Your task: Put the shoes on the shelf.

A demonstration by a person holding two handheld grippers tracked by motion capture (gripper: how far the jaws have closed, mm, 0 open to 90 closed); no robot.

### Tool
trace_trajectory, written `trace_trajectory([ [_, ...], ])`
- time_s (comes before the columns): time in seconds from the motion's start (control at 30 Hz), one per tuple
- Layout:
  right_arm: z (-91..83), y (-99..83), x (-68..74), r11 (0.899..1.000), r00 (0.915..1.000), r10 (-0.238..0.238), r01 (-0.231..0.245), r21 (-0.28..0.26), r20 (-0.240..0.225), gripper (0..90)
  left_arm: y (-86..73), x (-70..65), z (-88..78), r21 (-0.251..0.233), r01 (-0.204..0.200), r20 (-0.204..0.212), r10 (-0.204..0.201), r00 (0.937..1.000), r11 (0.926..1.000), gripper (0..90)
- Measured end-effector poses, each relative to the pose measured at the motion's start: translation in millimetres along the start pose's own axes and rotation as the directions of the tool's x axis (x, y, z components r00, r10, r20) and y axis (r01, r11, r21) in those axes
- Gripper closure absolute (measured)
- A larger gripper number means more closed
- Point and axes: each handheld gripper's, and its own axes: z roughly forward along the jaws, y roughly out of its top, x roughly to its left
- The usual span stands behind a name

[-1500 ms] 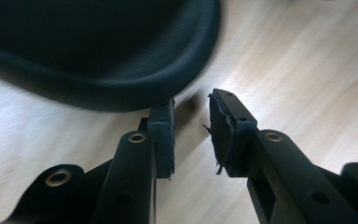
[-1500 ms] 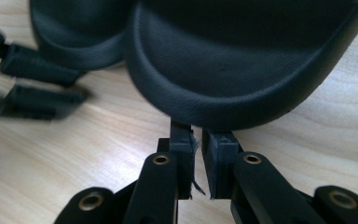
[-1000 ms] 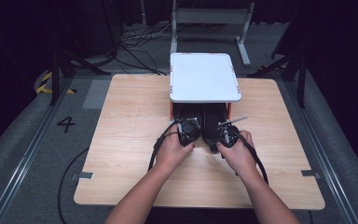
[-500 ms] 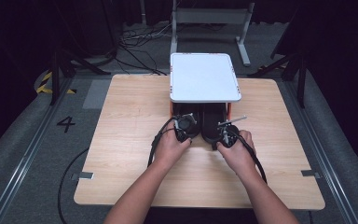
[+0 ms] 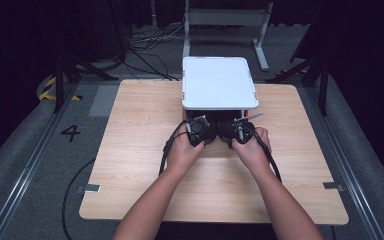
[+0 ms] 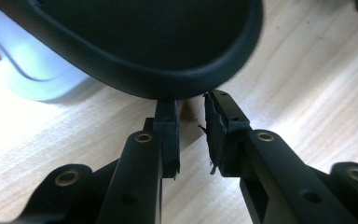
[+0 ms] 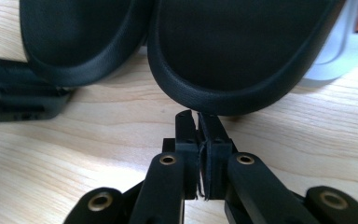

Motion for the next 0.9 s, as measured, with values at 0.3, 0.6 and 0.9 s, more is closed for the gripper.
trace_trajectory([
  [0.3,-8.2,-6.4,3.7,0.998,0.9987,-0.048,0.048,-0.046,-0.016,83.0,-6.6,-4.0,-8.9,-0.021,-0.009,0.016,0.009,0.9998,0.9997,72.0],
  [0.6,-57.2,-17.9,-4.3,0.974,0.9881,-0.152,0.145,-0.174,-0.026,67.2,-32.6,-3.8,-55.1,-0.089,-0.046,0.008,0.047,0.9989,0.9950,63.7],
  [0.9,-97.4,-36.7,-42.9,0.926,0.9706,-0.241,0.232,-0.297,0.008,50.1,-69.3,9.9,-90.7,-0.174,-0.058,0.018,0.062,0.9979,0.9830,38.9],
])
